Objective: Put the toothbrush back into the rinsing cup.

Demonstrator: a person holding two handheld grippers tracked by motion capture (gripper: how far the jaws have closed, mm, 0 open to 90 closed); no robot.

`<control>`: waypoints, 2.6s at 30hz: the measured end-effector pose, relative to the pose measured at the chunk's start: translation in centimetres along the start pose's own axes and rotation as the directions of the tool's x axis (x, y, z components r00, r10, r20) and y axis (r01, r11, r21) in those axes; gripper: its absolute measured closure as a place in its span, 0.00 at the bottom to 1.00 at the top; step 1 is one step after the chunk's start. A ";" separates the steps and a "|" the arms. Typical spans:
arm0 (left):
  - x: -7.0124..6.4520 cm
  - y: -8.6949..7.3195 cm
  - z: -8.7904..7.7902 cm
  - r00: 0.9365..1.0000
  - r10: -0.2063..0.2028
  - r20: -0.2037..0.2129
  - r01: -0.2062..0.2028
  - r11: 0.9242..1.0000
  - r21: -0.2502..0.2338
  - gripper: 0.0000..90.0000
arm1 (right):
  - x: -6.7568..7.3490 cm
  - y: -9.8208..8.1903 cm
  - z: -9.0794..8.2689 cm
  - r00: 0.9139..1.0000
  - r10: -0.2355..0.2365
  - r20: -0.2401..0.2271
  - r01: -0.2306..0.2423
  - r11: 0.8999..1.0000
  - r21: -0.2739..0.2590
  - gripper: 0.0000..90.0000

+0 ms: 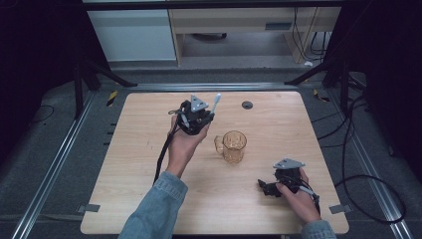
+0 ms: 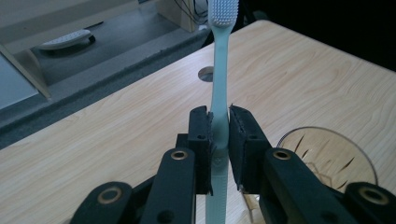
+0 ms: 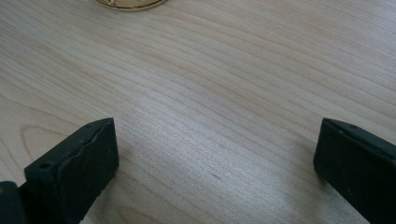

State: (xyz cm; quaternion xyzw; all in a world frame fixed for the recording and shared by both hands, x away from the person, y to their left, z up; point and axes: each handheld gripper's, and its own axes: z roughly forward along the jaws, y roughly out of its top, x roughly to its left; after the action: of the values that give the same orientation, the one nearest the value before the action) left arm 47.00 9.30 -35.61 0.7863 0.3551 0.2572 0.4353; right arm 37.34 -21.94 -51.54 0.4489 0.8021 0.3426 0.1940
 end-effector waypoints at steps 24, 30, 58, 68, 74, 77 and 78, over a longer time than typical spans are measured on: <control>-1.0 1.6 -2.3 0.996 -0.070 -0.048 0.055 0.963 -0.264 0.88 | -0.1 0.4 0.3 1.000 0.001 -0.019 -0.001 1.000 0.005 0.00; -1.4 1.7 -2.3 0.996 -0.071 -0.049 0.054 0.956 -0.287 0.88 | -0.1 0.4 0.3 1.000 0.001 -0.019 -0.001 1.000 0.006 0.00; -2.8 0.6 -1.9 0.994 -0.086 -0.060 0.049 0.883 -0.467 0.88 | -0.1 0.4 0.3 1.000 0.001 -0.019 -0.001 1.000 0.005 0.00; -2.8 -0.3 -1.9 0.993 -0.106 -0.057 0.064 0.865 -0.498 0.88 | -0.1 0.4 0.3 1.000 0.001 -0.019 -0.001 1.000 0.006 0.00; -3.1 -0.7 -1.4 0.994 -0.099 -0.050 0.061 0.867 -0.494 0.88 | -0.1 0.4 0.3 1.000 0.001 -0.019 -0.001 1.000 0.004 0.00; -3.2 -1.0 -1.2 0.994 -0.104 -0.044 0.069 0.864 -0.498 0.88 | -0.1 0.4 0.3 1.000 0.001 -0.019 -0.001 1.000 0.006 0.00; -3.3 -1.1 -1.1 0.993 -0.110 -0.039 0.076 0.862 -0.500 0.88 | -0.1 0.4 0.3 1.000 0.001 -0.019 -0.001 1.000 0.006 0.00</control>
State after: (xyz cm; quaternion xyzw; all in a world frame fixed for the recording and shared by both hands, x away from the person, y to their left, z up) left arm 43.82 7.73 -36.37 0.6206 0.3283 0.3445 0.6232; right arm 37.79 -21.73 -51.45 0.4466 0.8047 0.3448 0.1850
